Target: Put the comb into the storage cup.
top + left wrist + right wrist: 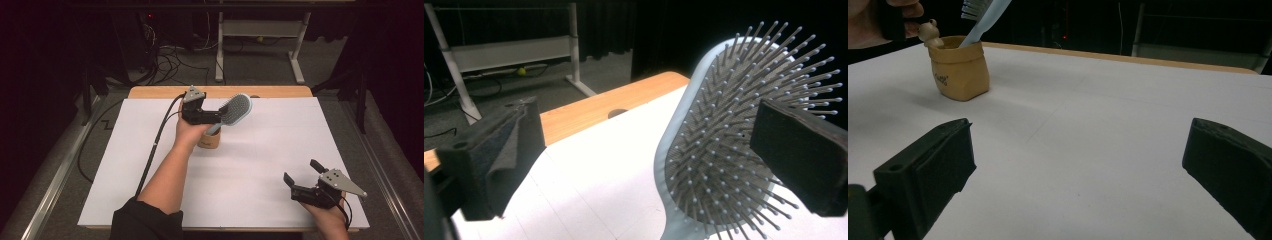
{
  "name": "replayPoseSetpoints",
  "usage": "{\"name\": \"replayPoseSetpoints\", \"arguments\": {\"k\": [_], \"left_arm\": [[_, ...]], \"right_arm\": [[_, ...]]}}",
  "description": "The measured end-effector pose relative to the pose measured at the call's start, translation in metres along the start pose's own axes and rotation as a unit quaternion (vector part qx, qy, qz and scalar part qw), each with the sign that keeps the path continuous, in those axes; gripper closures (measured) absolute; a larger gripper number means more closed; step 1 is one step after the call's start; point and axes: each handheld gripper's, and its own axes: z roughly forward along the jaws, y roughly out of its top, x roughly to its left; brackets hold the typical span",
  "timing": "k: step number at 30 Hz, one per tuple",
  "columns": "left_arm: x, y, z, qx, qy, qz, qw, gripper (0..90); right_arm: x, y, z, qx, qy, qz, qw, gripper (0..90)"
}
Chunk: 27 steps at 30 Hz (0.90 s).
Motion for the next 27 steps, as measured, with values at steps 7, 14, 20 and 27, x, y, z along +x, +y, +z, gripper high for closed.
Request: {"name": "replayPoseSetpoints", "arguments": {"k": [7, 14, 20, 27], "left_arm": [[0.001, -0.001, -0.003, 0.000, 0.002, 0.002, 1.0000, 2.0], [0.001, -0.005, -0.015, 0.000, 0.002, 0.006, 1.0000, 0.6], [0.003, -0.007, -0.030, 0.004, -0.007, 0.009, 0.9999, 0.4], [0.002, -0.011, -0.046, 0.009, -0.001, 0.014, 0.9998, 0.5]], "right_arm": [[0.000, 0.000, 0.001, 0.003, 0.001, -0.001, 1.0000, 0.9], [0.000, 0.000, 0.000, 0.002, 0.000, -0.002, 1.0000, 0.9], [0.001, 0.000, 0.000, 0.003, -0.001, -0.003, 1.0000, 0.9], [0.002, 0.000, 0.001, 0.003, -0.003, -0.007, 1.0000, 0.9]]}}
